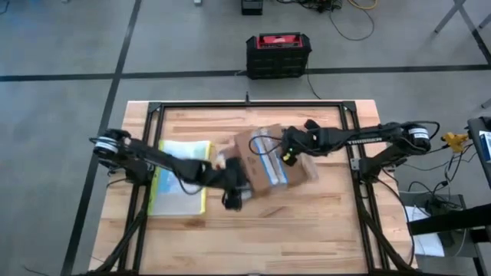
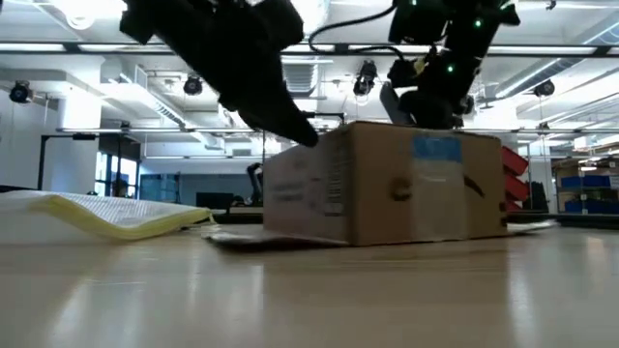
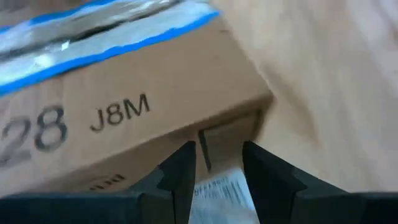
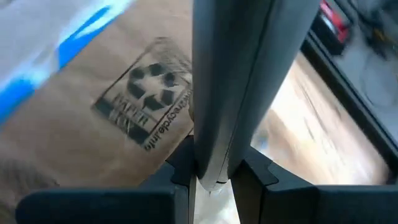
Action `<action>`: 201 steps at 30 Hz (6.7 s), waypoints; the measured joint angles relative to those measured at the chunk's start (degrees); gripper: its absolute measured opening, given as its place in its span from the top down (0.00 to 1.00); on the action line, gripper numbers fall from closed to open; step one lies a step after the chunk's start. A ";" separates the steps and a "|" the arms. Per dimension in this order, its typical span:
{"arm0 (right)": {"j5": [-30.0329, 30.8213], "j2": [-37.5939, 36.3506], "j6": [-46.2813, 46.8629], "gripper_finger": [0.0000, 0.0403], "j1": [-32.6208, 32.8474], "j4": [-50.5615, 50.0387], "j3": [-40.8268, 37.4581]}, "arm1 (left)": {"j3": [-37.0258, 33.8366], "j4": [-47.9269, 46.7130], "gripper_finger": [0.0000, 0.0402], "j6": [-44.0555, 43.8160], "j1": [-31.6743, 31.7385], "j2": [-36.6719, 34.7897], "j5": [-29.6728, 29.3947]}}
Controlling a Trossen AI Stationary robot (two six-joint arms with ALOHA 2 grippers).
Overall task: Unpack boxes
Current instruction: Break down the box until it is fully flat
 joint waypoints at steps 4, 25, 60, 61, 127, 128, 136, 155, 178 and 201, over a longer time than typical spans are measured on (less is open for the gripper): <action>0.92 -3.16 -1.80 0.88 -0.73 -6.91 1.49 | 4.95 -11.99 0.70 -2.83 -4.39 -0.39 -0.58; -4.88 -10.30 55.05 0.88 44.78 -19.78 -2.61 | 2.17 -16.33 0.70 11.55 34.41 -5.95 -1.85; 3.66 -13.53 15.31 0.88 6.65 -5.52 -7.99 | 7.62 -50.23 0.70 -8.23 5.12 -10.52 -1.48; 5.06 -14.54 17.64 0.88 7.85 -4.13 -9.26 | 7.77 -46.93 0.70 -6.27 5.45 -11.47 -3.65; 24.89 -8.85 28.54 0.88 14.38 51.69 -25.02 | 35.53 -13.81 0.65 21.42 28.69 25.25 14.36; 24.93 -8.83 28.53 0.88 14.15 51.58 -24.97 | 35.53 -13.86 0.65 21.42 28.69 25.25 14.35; 25.05 -6.90 29.92 0.88 13.46 51.62 -24.87 | 35.49 -13.76 0.63 21.40 28.69 25.25 14.42; 27.08 -7.12 28.58 0.88 13.48 51.37 -24.65 | 35.47 -13.66 0.63 21.06 28.73 25.25 14.49; 26.94 -6.28 33.05 0.88 16.58 50.58 -24.71 | 35.43 -14.12 0.63 19.28 30.18 25.25 15.31; 25.97 -6.34 40.72 0.88 22.04 43.77 -22.43 | 34.72 -15.26 0.62 19.06 31.09 25.16 12.88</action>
